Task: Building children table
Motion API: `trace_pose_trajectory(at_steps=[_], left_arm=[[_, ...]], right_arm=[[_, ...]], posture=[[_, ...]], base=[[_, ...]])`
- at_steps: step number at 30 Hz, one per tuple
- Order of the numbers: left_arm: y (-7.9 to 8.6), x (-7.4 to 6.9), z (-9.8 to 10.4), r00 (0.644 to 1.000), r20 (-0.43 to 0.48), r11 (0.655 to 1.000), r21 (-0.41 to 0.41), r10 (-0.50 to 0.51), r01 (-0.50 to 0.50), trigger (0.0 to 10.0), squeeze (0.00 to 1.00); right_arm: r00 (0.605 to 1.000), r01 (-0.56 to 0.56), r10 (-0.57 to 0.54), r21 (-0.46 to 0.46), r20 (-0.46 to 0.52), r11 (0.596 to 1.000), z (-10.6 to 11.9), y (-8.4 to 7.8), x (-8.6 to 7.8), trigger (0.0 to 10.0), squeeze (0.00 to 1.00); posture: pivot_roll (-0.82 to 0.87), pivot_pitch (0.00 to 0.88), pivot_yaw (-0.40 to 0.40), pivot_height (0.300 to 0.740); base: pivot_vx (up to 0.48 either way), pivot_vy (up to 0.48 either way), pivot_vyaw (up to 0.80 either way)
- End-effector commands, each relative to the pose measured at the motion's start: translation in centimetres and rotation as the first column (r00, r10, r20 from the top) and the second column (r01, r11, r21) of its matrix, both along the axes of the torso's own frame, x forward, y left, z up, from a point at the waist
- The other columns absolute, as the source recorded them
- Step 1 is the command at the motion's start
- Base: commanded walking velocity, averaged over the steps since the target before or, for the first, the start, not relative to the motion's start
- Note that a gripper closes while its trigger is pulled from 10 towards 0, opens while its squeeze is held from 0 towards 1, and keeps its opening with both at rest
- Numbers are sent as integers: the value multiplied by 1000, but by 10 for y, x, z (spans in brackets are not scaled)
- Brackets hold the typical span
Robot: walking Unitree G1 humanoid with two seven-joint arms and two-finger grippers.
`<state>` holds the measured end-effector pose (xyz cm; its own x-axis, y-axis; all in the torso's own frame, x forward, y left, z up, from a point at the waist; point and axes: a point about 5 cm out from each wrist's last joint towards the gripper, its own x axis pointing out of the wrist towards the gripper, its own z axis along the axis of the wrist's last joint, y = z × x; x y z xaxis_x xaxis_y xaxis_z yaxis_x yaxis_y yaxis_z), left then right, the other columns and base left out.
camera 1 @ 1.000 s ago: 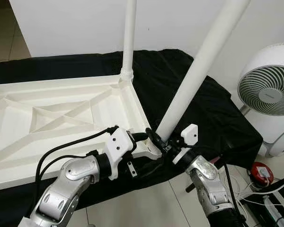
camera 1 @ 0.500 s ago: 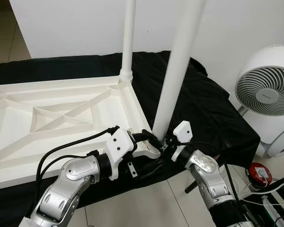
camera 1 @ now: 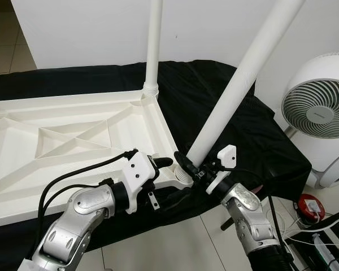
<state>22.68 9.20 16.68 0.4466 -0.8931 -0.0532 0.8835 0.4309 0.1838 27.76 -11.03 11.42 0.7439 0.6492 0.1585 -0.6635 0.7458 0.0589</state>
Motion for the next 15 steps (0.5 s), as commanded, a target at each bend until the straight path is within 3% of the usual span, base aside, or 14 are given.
trace_pose_trajectory(at_steps=[1, 6, 9, 15], left_arm=[[1, 2, 0, 1000, 11, 1000, -3, 28, -28, 10000, 0], [3, 4, 0, 1000, 9, 1000, 4, 29, -29, 10000, 0], [4, 5, -1, 1000, 10, 1000, 9, 30, -30, 10000, 0], [6, 7, 0, 999, 14, 999, 9, 39, -39, 10000, 0]], right_arm=[[983, 22, -32, -55, -182, 998, -39, -7, -10, 10000, 0], [986, -3, -19, -127, -167, 992, -35, -3, -5, 10000, 0], [977, -36, -6, -196, -211, 980, -36, -2, 1, 10000, 0], [983, -31, -1, -179, -181, 983, -31, -7, 4, 10000, 0]], posture=[[3, 46, -79, 740], [2, 47, -75, 740], [2, 47, -73, 740], [6, 48, -76, 740]], base=[[0, 0, 0], [0, 0, 0], [0, 0, 0], [0, 0, 0]])
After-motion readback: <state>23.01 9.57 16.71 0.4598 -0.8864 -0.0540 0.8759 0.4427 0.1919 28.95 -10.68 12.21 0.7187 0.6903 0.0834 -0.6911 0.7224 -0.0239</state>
